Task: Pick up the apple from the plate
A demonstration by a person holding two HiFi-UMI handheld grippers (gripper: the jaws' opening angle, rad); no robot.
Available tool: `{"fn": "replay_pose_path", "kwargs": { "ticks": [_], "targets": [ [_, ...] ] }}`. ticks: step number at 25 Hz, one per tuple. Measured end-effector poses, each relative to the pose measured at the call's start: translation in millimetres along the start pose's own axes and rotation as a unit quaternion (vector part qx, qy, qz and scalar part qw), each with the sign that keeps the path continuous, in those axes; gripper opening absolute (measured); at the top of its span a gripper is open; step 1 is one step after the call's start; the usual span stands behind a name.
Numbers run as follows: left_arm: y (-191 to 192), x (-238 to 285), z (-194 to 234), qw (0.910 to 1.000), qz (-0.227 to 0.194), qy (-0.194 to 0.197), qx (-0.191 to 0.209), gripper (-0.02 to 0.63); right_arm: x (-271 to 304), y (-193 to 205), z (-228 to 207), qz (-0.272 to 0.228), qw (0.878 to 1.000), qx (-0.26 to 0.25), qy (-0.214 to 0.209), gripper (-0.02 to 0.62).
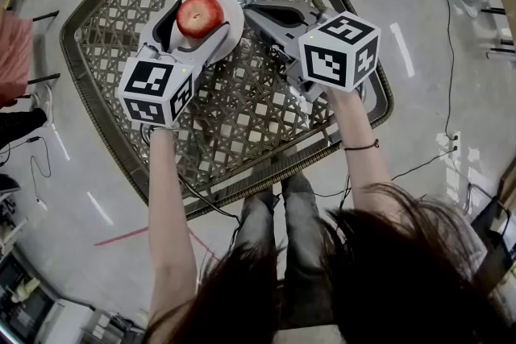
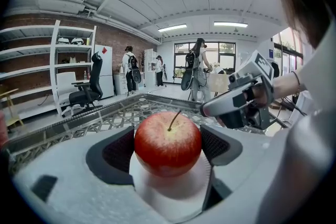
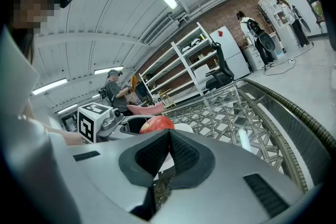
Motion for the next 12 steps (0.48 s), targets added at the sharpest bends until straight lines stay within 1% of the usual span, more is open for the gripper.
{"fn": "replay_pose_path", "kwargs": {
  "ticks": [12],
  "targets": [
    [-7, -11, -2, 0.9998, -0.011, -0.01, -0.013, 0.4, -1, -5, 3, 0.002, 1.0, 0.0, -0.002, 0.009]
  ]
}}
Point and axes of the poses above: the fingertips, and each gripper's own axes: x forward along the fingers, z to its left, y out of its underside, the point moved 3 cm from there along -x, backward along the fingers, and after that the axes turned 6 degrees about z, right-handed, at the moved point
